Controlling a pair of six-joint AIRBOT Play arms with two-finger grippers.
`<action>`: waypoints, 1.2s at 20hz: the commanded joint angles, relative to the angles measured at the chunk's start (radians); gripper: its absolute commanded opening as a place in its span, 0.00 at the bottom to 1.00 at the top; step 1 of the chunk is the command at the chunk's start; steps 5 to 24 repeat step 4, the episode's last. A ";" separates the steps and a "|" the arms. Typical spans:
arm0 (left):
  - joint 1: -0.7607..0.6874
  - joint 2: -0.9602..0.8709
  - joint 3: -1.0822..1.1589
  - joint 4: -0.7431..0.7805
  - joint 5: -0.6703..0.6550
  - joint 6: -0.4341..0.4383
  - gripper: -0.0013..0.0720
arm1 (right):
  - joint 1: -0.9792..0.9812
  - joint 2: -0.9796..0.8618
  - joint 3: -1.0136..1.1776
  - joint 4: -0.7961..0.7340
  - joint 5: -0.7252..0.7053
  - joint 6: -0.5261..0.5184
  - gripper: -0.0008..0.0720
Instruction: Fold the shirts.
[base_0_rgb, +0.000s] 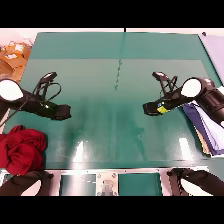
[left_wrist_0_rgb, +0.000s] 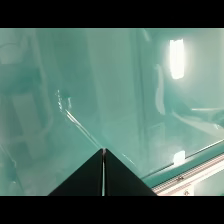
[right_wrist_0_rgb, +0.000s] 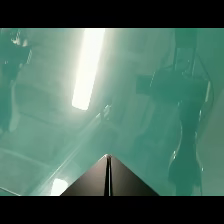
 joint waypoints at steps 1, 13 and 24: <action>-0.001 0.018 -0.033 0.003 0.034 -0.006 0.04 | 0.039 0.004 -0.016 0.004 -0.021 -0.001 0.03; -0.001 0.018 -0.033 0.001 0.029 -0.007 0.04 | 0.039 0.004 -0.017 0.004 -0.021 -0.001 0.03; -0.001 0.018 -0.033 0.001 0.029 -0.007 0.04 | 0.039 0.004 -0.017 0.004 -0.021 -0.001 0.03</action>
